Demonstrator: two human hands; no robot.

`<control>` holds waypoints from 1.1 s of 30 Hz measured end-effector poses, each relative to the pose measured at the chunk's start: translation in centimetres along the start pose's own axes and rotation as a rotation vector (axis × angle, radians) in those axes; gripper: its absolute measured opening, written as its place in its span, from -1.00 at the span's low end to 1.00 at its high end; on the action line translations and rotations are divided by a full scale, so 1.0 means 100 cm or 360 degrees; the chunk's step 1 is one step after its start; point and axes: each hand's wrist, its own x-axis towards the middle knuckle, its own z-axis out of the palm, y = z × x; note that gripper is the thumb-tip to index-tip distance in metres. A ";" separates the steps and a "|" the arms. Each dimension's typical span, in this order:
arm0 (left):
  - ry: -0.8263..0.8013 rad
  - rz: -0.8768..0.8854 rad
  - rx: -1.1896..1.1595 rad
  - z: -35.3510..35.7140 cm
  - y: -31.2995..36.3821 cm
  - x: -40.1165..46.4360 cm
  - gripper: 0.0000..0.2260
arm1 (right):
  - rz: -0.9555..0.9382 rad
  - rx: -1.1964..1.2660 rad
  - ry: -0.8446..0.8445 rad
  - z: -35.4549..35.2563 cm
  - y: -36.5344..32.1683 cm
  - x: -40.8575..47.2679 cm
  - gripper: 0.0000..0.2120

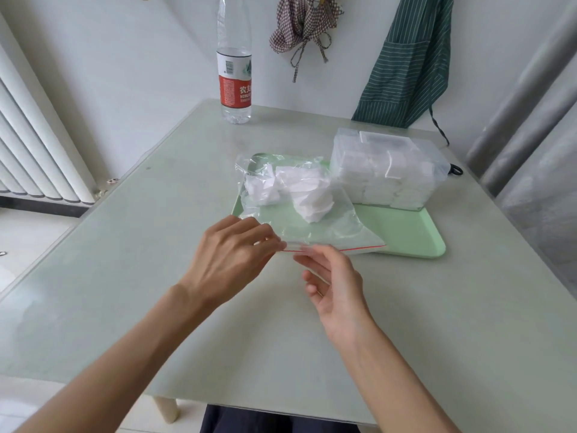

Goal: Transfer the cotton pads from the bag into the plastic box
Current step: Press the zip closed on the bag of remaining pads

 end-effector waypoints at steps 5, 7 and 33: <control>-0.0008 -0.0023 0.0075 -0.001 0.007 0.005 -0.93 | -0.0135 -0.0085 0.0181 0.005 0.000 0.002 -0.84; -0.0058 -0.0071 0.0095 -0.001 0.015 0.007 -0.93 | -0.0164 -0.0070 0.0277 0.010 0.003 0.004 -0.82; -0.0033 0.0413 0.0229 0.009 -0.006 -0.007 -0.83 | 0.0006 -0.0442 -0.0081 -0.041 -0.024 0.014 -0.78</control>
